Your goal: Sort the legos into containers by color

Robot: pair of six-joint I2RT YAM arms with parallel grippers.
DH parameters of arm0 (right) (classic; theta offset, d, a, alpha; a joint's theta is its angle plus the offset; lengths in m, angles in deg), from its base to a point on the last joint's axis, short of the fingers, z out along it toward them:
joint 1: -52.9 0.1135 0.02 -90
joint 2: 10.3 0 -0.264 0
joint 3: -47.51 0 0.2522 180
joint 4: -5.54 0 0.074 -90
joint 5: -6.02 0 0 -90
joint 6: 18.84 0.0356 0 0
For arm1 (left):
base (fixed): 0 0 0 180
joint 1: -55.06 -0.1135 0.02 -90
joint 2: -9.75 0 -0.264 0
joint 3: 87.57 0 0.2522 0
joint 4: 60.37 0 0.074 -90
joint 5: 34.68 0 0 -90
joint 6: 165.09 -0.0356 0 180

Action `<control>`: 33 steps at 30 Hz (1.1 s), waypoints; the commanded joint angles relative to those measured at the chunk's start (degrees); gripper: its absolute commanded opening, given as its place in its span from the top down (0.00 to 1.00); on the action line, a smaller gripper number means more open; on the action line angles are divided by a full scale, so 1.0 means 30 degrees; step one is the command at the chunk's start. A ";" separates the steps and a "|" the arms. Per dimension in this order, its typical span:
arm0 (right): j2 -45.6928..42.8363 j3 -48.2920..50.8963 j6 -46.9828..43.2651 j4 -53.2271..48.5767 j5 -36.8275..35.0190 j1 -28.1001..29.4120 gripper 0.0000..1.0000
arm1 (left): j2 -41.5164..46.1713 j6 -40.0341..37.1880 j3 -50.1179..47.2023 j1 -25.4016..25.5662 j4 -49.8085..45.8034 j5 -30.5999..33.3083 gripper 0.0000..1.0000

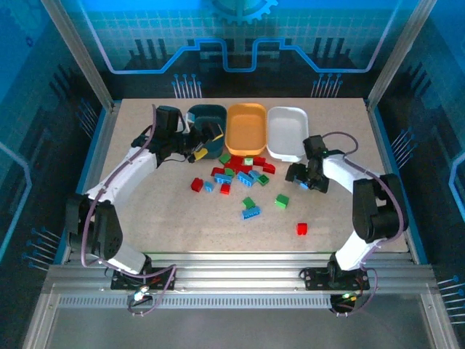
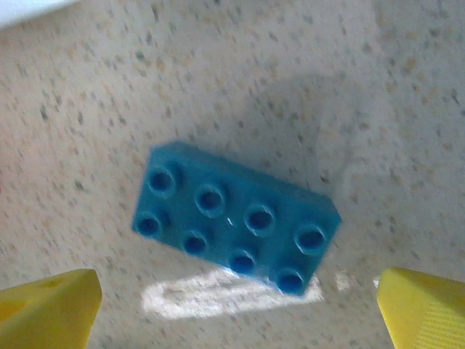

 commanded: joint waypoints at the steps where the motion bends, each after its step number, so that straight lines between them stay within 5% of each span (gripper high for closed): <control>1: 0.1442 -0.1690 0.2584 -0.0929 -0.1704 0.0760 0.05 | -0.0115 -0.0928 0.0629 0.0050 -0.0490 -0.0699 0.01; 10: 0.3090 -0.3032 0.6475 -0.2126 -0.5869 0.2707 0.14 | -0.0200 -0.1115 -0.0172 0.0050 -0.0436 -0.0709 0.01; 19: 0.2014 -0.2093 0.5675 -0.1148 -0.6630 0.3331 0.49 | -0.0053 -0.0815 -0.0076 0.0050 -0.0561 -0.0804 0.01; 33: -0.3478 -0.1149 0.1580 -0.1133 -0.7180 0.4306 0.50 | 0.1420 -0.0501 -0.0187 0.0050 -0.1002 -0.0450 0.01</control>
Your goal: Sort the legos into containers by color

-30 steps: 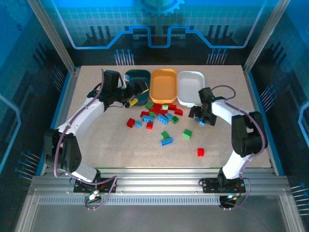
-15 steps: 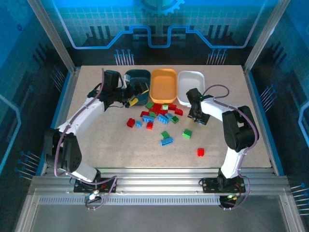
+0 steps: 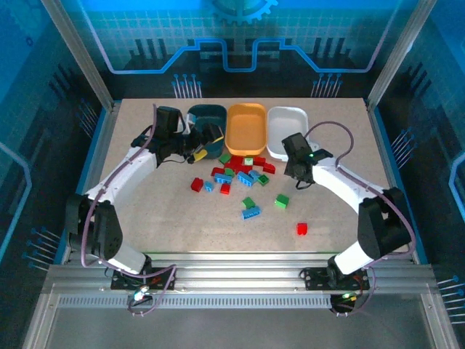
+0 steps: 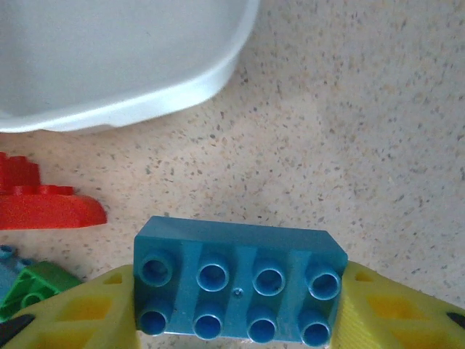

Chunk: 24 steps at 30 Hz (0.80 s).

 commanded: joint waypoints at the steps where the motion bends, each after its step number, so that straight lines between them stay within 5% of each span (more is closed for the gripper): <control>1: -0.0274 -0.0720 -0.1571 -0.0220 -0.0208 -0.0013 0.50 | 0.1545 0.0296 -0.0337 0.0057 -0.0239 -0.0239 0.01; 16: 0.5033 -0.7702 -0.5509 -0.0087 0.3659 -0.2615 0.50 | 1.2522 0.1813 -1.0028 0.0225 -0.0289 0.1604 0.01; 24: 0.7768 -1.0647 -0.6125 -0.0745 0.4892 -0.3120 0.49 | 1.3104 0.3199 -1.2118 0.0313 0.1258 0.3192 0.01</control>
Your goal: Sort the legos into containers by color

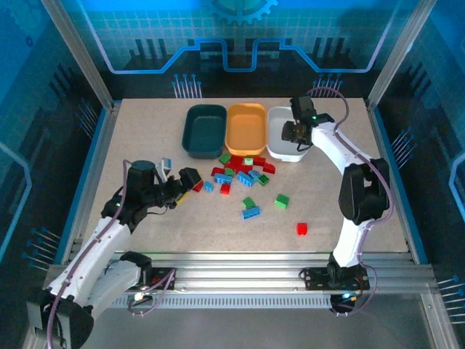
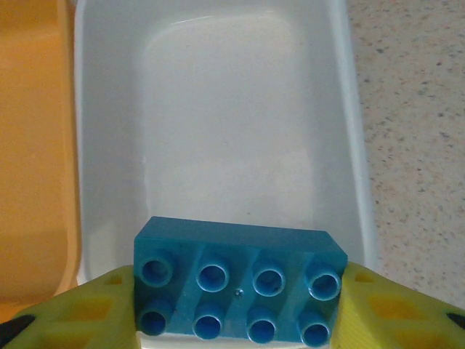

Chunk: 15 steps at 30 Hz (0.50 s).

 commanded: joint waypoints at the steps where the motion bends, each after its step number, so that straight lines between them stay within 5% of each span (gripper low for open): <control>1: 0.1271 -0.1298 -0.0564 -0.0664 0.0989 -0.0103 0.49 | 0.0316 0.1147 -0.0812 0.0152 0.1422 0.1510 0.01; 6: 0.3199 -0.3090 -0.1010 -0.1133 0.0986 -0.0244 0.45 | 0.0007 0.2389 -0.1854 0.0299 0.3380 0.2080 0.01; 10: 0.3995 -0.4160 -0.1034 -0.1472 0.1746 -0.0417 0.24 | -0.1631 0.1270 -0.0350 0.0357 0.2199 0.1866 0.01; 15: 0.2092 -0.3291 -0.0739 -0.0855 0.1649 -0.0150 0.19 | -0.3452 0.1860 0.0292 0.0856 0.4401 0.1490 0.01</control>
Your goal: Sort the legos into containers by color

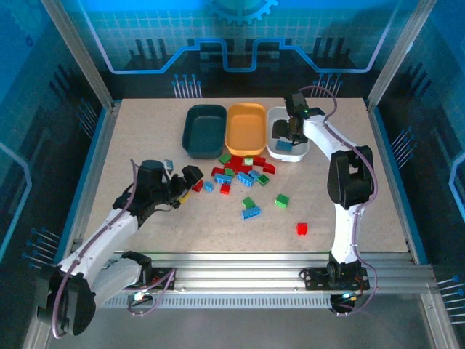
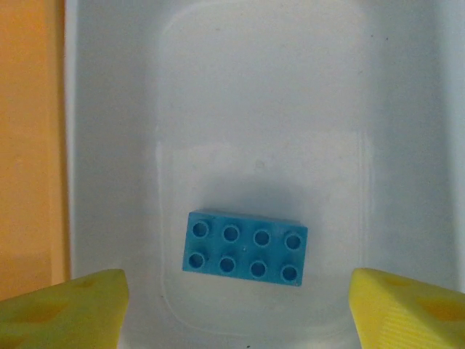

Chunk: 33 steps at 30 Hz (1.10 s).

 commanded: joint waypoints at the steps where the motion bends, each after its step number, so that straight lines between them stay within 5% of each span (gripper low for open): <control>1: -0.2170 0.0540 0.0165 0.0109 0.0196 0.0124 0.19 | -0.0942 -0.0046 0.1411 0.0641 0.1328 -0.0008 0.01; 14: -1.0803 1.3985 0.0653 0.2681 0.0871 0.3396 0.19 | -0.5219 0.0040 0.3787 0.5910 0.1093 0.2121 0.01; 26: -1.0065 1.6577 0.0508 0.2110 0.0362 0.4604 0.14 | -0.3181 0.2997 0.0889 0.8949 0.0524 0.4239 0.01; 33: -0.8274 1.6347 0.1935 0.3090 0.0644 0.5265 0.26 | -0.1633 0.2886 0.0663 0.9180 -0.1255 0.4987 0.01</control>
